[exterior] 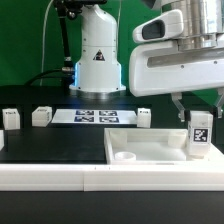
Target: Assemble one leg
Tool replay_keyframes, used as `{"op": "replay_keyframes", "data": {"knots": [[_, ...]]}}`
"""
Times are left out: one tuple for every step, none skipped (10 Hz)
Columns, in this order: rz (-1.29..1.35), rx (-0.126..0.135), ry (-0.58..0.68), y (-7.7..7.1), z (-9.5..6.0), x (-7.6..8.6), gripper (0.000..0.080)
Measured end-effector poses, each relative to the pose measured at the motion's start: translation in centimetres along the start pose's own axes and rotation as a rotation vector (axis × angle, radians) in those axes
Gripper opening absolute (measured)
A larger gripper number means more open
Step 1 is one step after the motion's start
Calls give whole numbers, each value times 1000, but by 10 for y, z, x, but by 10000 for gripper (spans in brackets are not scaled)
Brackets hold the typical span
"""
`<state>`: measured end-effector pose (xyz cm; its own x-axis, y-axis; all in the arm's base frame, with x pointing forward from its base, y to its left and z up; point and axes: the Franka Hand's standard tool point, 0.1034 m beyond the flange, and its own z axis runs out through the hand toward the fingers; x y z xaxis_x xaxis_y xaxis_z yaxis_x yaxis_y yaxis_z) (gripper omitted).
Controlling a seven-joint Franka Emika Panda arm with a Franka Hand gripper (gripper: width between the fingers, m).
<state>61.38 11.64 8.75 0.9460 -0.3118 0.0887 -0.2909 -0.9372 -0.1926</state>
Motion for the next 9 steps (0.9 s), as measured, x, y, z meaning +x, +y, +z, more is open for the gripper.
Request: {"op": "replay_keyframes", "data": {"knots": [[75,10,18,0,0,2,295],[176,16,29,0,0,3,295],[272,20,33,0,0,3,295],[371,21,36,0,1,3,295],[503,16,41,-1,1,3,295],[597,16,46,-1,1,3,295],[688,21,46,-1,1,3,295],[760,23,47,-1,2,3,295],[810,27,42,-1,2,3,295]]}}
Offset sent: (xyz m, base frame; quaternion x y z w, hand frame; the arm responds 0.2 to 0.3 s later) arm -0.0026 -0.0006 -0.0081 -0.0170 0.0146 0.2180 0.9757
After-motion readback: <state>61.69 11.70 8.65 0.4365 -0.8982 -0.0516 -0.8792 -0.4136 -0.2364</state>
